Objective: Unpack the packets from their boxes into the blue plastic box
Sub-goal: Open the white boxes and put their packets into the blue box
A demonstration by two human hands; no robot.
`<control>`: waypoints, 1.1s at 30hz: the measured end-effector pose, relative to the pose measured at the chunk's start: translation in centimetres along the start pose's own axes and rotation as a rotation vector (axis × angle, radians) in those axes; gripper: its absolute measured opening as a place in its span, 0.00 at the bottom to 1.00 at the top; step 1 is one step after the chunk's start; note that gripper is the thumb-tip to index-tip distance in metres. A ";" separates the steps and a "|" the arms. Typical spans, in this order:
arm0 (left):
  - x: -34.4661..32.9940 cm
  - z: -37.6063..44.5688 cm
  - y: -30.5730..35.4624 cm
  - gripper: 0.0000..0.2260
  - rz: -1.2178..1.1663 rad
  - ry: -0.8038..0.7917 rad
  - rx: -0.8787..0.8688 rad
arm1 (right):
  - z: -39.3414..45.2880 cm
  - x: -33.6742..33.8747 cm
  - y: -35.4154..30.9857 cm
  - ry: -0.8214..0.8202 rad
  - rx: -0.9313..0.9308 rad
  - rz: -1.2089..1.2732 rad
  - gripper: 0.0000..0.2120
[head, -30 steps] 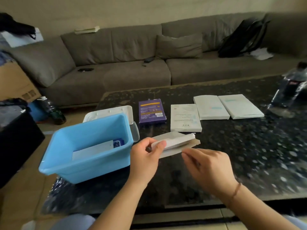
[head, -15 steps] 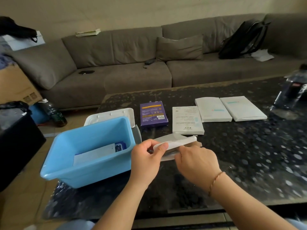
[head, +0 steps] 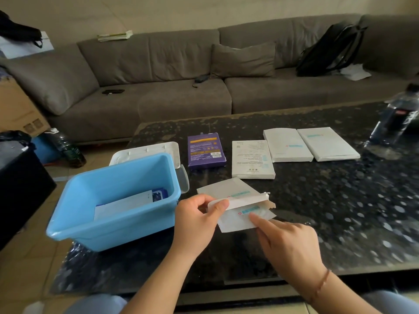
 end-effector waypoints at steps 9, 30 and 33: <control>-0.1 -1.8 -1.5 0.02 0.109 -0.098 -0.171 | -5.6 2.5 0.5 0.201 0.060 0.077 0.10; -10.9 -5.5 6.7 0.12 -0.509 -0.890 0.410 | -2.9 6.0 11.1 0.232 -0.912 1.413 0.21; -10.3 -4.5 6.5 0.10 -0.641 -0.530 0.552 | -3.9 3.9 8.7 0.250 -1.160 1.492 0.33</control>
Point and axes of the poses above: each hand's wrist, its own z-axis towards the middle knuckle, its own x-axis out of the back of the hand, y = z × x, the point moved 4 cm from there along z, towards the middle knuckle, and after that the axes turned 9 degrees about x, right-handed, at the moved point
